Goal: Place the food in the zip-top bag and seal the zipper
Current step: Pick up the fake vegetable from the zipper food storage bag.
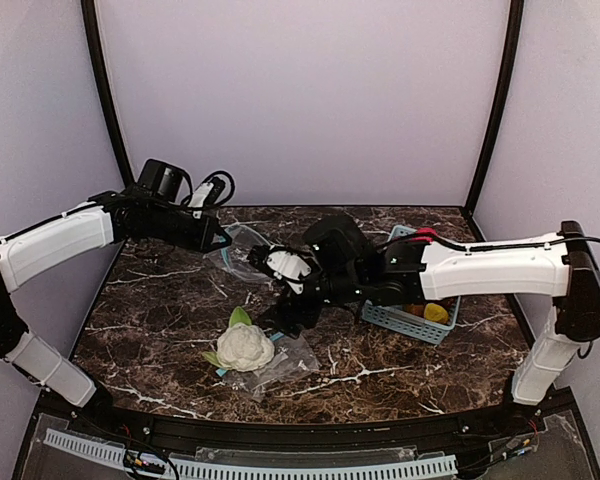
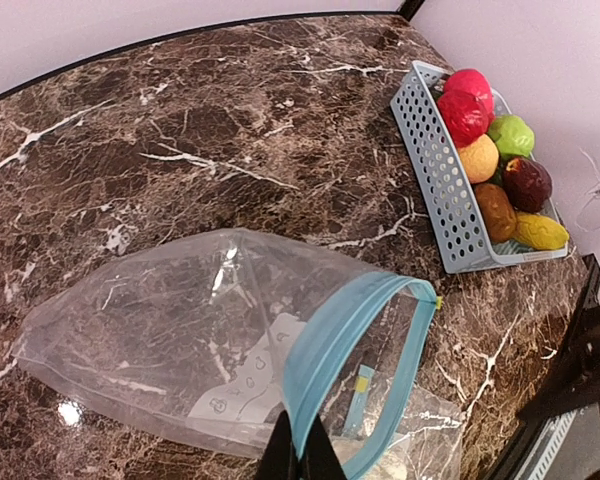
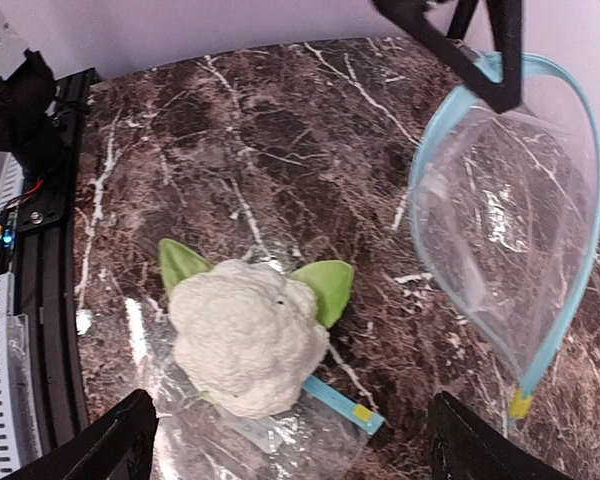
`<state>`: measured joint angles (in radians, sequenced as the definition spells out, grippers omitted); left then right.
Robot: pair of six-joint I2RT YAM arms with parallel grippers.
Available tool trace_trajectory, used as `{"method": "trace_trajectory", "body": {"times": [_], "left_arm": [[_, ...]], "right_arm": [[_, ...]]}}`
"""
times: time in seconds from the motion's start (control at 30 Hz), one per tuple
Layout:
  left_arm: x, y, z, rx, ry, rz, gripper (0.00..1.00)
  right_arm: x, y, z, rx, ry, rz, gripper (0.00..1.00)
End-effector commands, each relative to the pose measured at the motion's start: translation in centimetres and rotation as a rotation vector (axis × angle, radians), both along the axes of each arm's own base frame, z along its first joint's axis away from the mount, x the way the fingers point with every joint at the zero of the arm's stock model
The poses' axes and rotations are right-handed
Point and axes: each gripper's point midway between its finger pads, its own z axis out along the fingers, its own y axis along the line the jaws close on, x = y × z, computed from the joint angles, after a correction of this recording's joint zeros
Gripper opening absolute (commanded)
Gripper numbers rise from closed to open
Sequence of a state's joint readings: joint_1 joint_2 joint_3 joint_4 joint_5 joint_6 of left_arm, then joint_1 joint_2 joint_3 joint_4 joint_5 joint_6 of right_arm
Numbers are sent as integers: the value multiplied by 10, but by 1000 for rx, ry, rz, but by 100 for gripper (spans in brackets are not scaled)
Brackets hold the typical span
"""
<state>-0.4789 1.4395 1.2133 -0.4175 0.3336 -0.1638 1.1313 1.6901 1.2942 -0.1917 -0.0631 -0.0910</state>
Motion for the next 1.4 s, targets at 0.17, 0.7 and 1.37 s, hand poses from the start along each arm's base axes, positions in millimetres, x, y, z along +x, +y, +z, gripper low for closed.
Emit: {"method": "trace_trajectory", "body": {"times": [0.17,0.7,1.37], "left_arm": [[11,27,6,-25,-7,99,1],[15,38,17,-75,-23,126,1],[13,34,19,-99,-24,109,1]], "right_arm": [[-40,43,-34,-102,-24,196,92],[-37,67,-108,-341,-23,276,90],[-19,66,-112,-306,6,166,0]]}}
